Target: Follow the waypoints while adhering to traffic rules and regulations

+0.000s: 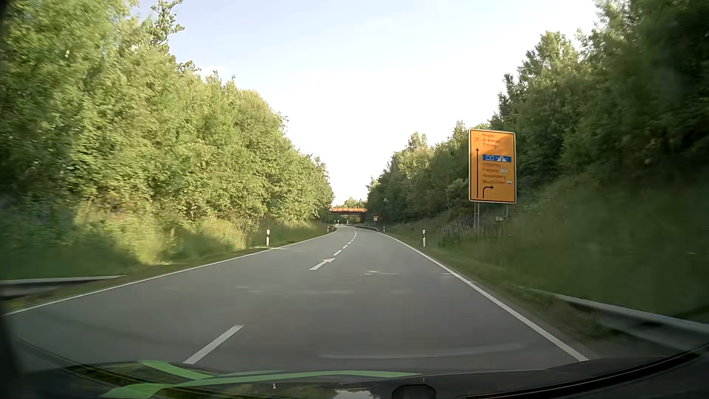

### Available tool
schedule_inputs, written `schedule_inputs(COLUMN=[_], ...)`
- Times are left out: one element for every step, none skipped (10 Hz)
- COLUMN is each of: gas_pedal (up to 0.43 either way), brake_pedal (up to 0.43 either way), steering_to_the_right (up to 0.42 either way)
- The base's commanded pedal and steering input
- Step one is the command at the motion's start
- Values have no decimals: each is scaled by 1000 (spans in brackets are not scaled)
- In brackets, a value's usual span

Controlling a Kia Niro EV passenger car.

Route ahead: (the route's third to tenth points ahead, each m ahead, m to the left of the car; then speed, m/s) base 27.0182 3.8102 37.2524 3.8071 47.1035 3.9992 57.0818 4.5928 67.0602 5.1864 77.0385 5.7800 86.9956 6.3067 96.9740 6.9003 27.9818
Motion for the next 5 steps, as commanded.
schedule_inputs(gas_pedal=[0,0,0,0,0], brake_pedal=[140,152,159,159,165], steering_to_the_right=[-8,-8,-8,-8,-7])
